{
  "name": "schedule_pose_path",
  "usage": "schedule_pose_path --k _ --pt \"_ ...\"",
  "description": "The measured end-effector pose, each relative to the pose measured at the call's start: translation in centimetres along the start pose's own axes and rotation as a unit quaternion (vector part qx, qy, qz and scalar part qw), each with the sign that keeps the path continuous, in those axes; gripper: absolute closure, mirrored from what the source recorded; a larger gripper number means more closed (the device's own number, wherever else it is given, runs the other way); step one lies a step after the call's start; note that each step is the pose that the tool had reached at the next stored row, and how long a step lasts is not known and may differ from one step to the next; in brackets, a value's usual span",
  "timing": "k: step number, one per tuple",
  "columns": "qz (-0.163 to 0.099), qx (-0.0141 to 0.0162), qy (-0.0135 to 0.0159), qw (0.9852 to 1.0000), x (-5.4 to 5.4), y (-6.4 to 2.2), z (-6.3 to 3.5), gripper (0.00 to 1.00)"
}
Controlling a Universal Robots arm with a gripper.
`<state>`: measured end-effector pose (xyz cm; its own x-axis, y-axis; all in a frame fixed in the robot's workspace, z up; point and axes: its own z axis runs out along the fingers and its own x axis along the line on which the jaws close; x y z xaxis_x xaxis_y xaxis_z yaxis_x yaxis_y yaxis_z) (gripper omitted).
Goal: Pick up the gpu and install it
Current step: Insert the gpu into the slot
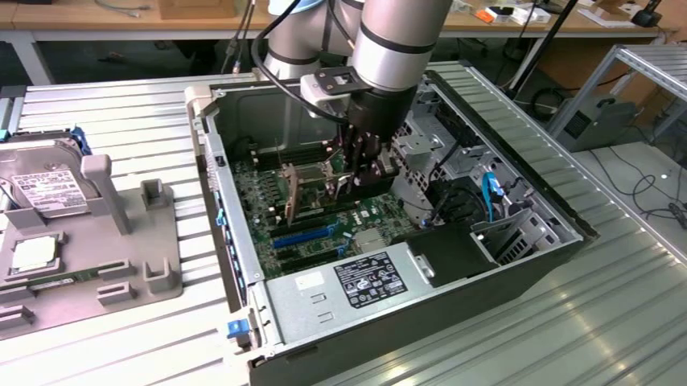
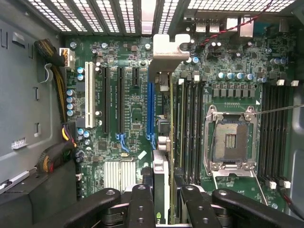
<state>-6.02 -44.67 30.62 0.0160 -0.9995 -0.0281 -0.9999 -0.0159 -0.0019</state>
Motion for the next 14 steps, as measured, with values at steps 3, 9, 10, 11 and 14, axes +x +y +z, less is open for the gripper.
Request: schedule_pose_path --k 3,9,10,11,14 --pt "0.0 0.0 0.0 1.0 0.06 0.01 0.11 0.73" --pt "0.0 0.0 0.0 1.0 0.17 0.02 0.31 0.73" --pt "0.0 0.0 0.0 1.0 0.19 0.02 0.34 0.73" --pt "0.0 0.0 0.0 1.0 0.22 0.02 0.39 0.73" --pt "0.0 0.0 -0.0001 1.0 0.29 0.05 0.51 0.73"
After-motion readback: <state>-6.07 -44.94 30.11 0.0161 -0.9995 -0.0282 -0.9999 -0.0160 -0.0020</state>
